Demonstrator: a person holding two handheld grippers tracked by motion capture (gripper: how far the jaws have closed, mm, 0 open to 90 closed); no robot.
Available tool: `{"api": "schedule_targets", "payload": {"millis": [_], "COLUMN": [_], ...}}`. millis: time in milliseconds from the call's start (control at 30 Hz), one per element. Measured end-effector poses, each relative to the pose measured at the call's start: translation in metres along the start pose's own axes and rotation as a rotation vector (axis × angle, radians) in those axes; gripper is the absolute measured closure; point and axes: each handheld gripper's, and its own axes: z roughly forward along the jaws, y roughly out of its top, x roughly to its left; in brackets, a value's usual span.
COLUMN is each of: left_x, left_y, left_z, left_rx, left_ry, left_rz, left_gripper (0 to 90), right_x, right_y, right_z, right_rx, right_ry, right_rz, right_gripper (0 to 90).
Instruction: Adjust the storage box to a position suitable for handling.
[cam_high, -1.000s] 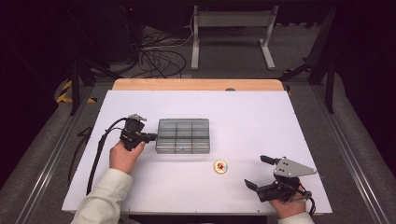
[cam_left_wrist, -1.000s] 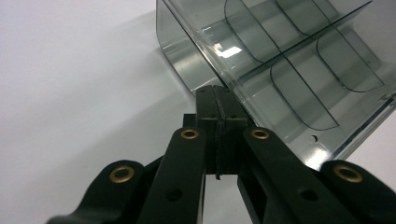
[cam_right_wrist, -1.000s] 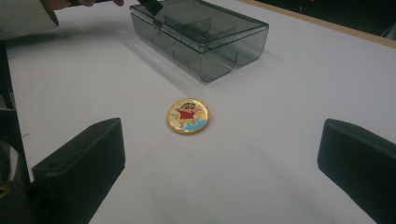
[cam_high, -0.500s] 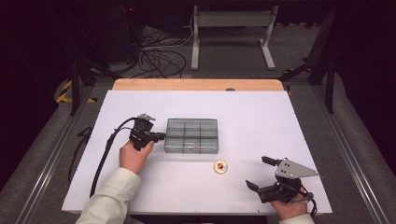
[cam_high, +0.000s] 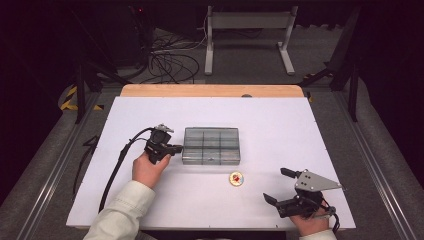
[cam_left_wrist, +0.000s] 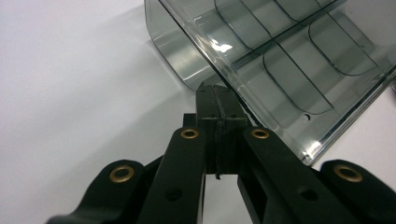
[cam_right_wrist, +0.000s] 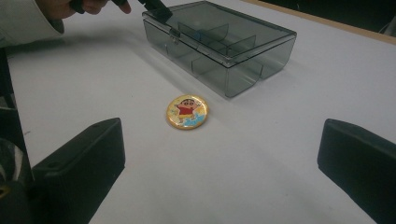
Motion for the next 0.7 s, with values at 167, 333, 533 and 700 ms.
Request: {"api": "schedule_targets", "payload": {"millis": [167,333,533,700], "left_x": [-0.001,-0.007,-0.012,-0.019], "left_y": [0.0,-0.002,-0.008,-0.015], "left_z": [-0.002,-0.017,-0.036,-0.051], "left_rx": [-0.011,-0.094,-0.198,-0.28], "left_ry": [0.015,0.069,0.091,0.112], "left_rz": [0.006,0.048,0.117,0.143], "left_gripper": [86.3,69.2,49.8,35.9], "right_x": [-0.001,-0.002,-0.002,-0.003], "right_y": [0.001,0.003,0.01,0.016], "right_z": [0.0,0.001,0.005,0.009], "right_rx": [-0.001,0.002,0.014,0.015], "right_ry": [-0.003,-0.007,-0.013,-0.011], "right_rz": [0.005,0.011,0.007,0.012], "right_gripper": [1.1,1.1,1.1,1.1]}}
